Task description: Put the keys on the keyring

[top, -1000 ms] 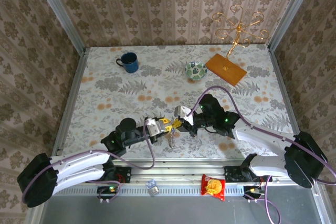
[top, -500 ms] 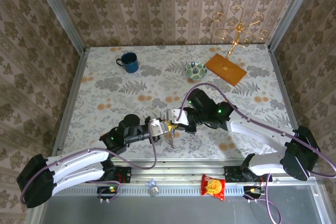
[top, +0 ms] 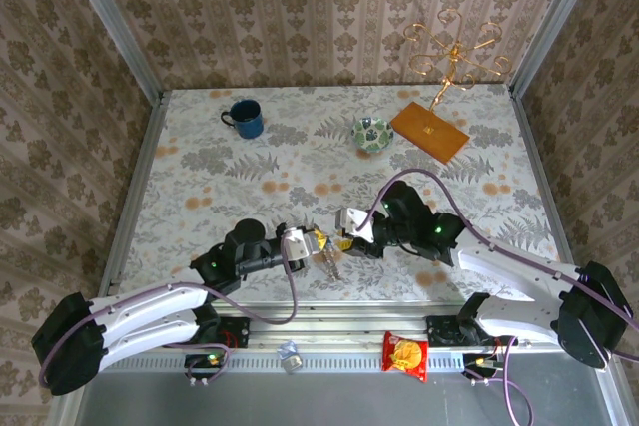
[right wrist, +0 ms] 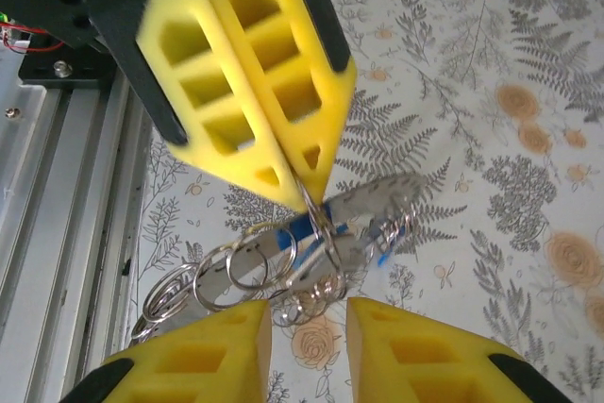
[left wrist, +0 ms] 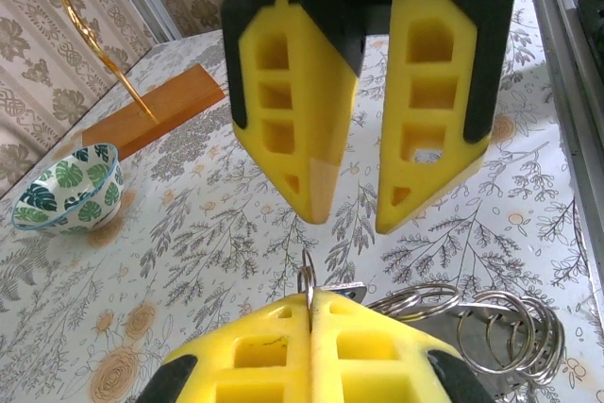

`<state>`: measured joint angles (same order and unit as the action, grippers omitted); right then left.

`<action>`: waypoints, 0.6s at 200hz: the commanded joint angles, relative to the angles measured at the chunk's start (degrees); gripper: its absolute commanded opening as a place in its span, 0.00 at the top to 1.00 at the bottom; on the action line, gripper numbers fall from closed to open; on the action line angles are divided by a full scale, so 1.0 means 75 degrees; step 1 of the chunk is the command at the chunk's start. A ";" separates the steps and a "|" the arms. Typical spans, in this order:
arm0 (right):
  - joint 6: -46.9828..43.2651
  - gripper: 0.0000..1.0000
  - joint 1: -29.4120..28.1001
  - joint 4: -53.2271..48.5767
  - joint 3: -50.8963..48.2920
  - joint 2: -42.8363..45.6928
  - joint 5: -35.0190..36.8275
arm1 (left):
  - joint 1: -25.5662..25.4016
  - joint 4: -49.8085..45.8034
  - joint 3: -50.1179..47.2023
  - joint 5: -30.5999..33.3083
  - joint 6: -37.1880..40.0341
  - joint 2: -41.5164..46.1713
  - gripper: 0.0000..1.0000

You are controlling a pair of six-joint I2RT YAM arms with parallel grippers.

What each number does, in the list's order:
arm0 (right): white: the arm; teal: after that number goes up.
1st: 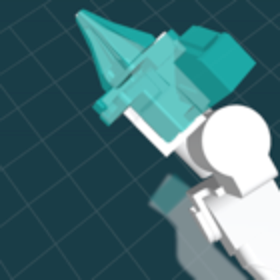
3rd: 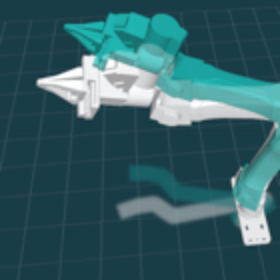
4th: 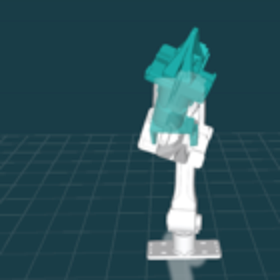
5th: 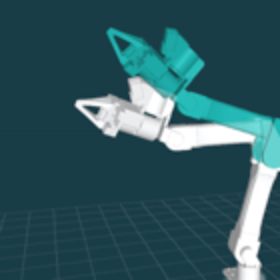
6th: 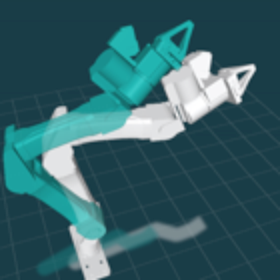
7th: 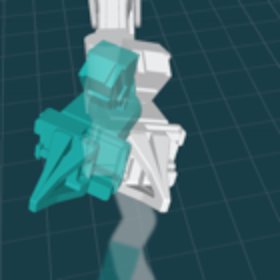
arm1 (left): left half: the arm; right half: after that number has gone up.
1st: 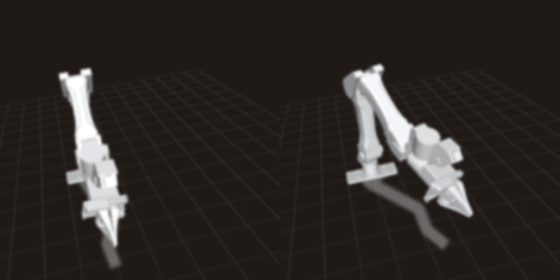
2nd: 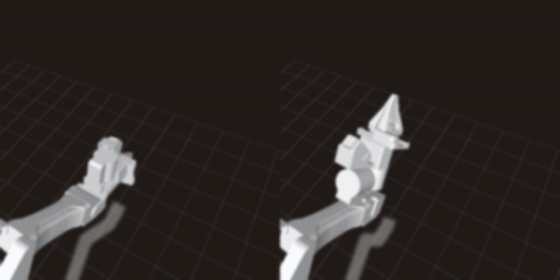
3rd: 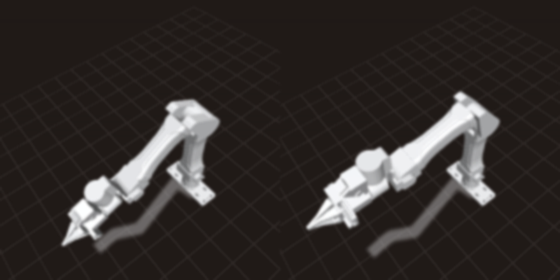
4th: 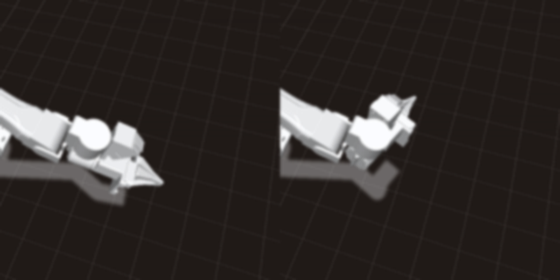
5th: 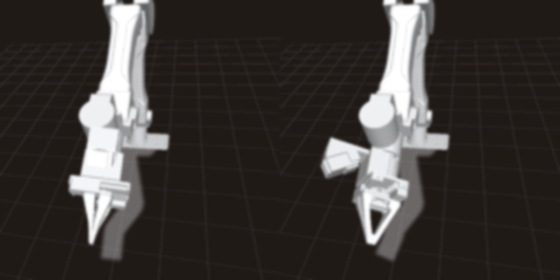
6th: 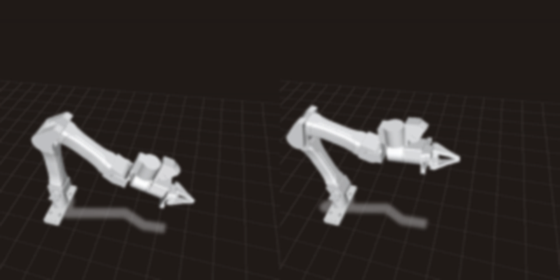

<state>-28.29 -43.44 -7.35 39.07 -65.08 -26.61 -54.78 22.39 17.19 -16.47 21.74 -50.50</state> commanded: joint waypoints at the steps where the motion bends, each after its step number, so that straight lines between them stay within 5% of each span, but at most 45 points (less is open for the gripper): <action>1: 0.0692 0.71 0.0003 0.0916 -0.0158 0.0048 -0.0317 | -0.0014 0.0762 -0.0100 -0.0007 -0.0272 0.0159 1.00; 78: 0.0681 0.70 -0.0003 0.1016 0.0044 -0.0323 -0.0281 | -0.0018 0.0785 -0.0107 -0.0147 -0.0285 0.0171 1.00; 120: 0.0555 0.86 0.0000 0.0894 0.0158 -0.0369 -0.0423 | -0.0019 0.0731 -0.0078 -0.0183 -0.0250 0.0170 1.00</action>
<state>-23.68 -43.42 -0.36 38.15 -67.72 -27.79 -54.78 24.91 16.58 -16.69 20.62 -50.15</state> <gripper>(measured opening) 0.180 0.056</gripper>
